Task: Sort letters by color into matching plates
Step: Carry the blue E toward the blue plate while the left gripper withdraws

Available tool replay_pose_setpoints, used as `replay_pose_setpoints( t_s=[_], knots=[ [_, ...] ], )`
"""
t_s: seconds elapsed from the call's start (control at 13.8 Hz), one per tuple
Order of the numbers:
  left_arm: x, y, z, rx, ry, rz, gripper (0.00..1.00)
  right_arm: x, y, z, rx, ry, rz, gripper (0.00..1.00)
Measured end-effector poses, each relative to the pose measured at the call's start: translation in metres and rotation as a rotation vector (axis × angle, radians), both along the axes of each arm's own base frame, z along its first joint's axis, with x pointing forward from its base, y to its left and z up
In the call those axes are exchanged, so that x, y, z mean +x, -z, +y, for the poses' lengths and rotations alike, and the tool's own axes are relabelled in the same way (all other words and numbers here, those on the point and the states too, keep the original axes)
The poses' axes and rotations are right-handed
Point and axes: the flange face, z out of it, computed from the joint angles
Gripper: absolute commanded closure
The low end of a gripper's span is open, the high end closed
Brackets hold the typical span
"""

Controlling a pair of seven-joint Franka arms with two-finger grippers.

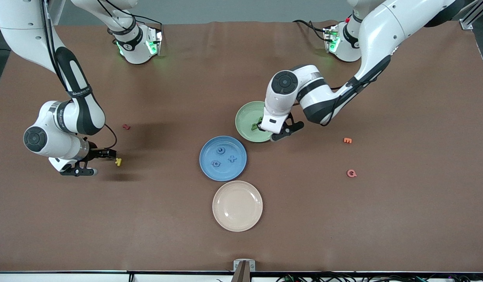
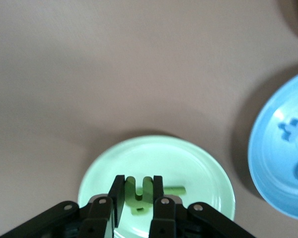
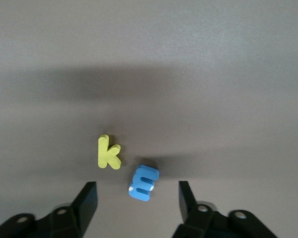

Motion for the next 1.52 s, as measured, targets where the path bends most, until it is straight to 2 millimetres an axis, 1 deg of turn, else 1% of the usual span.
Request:
replay_pose_setpoints(
  t_s=[0.14,0.29,0.51,0.65,0.87,1.01,1.3,1.37,1.52],
  knots=[
    [-0.016,0.012,-0.006,-0.015,-0.010,0.015,1.00,-0.001,0.004,-0.006,0.002,-0.006,0.000,0.29],
    [-0.028,0.025,-0.008,-0.007,-0.010,0.029,1.00,-0.004,0.013,-0.008,0.001,-0.006,0.004,0.29],
    [-0.036,0.045,-0.013,0.005,-0.025,0.025,1.00,-0.014,0.031,-0.007,0.000,-0.007,0.008,0.31],
    [-0.040,0.054,-0.019,-0.004,-0.035,0.015,1.00,-0.020,0.037,-0.006,0.001,-0.008,0.011,0.33],
    [-0.050,0.066,-0.025,0.016,-0.029,0.013,1.00,-0.027,0.045,-0.004,-0.001,-0.011,-0.006,0.39],
    [-0.052,0.067,-0.026,0.019,-0.025,0.014,1.00,-0.028,0.046,-0.004,-0.002,-0.011,-0.012,0.48],
    [-0.052,0.071,-0.022,0.027,-0.029,0.018,0.99,-0.027,0.043,-0.004,-0.002,-0.011,-0.016,0.75],
    [-0.052,0.072,-0.022,0.028,-0.030,0.019,0.98,-0.027,0.043,-0.004,-0.003,-0.011,-0.018,0.80],
    [-0.053,0.072,-0.021,0.030,-0.032,0.021,0.97,-0.027,0.042,-0.005,-0.003,-0.010,-0.018,0.85]
  ],
)
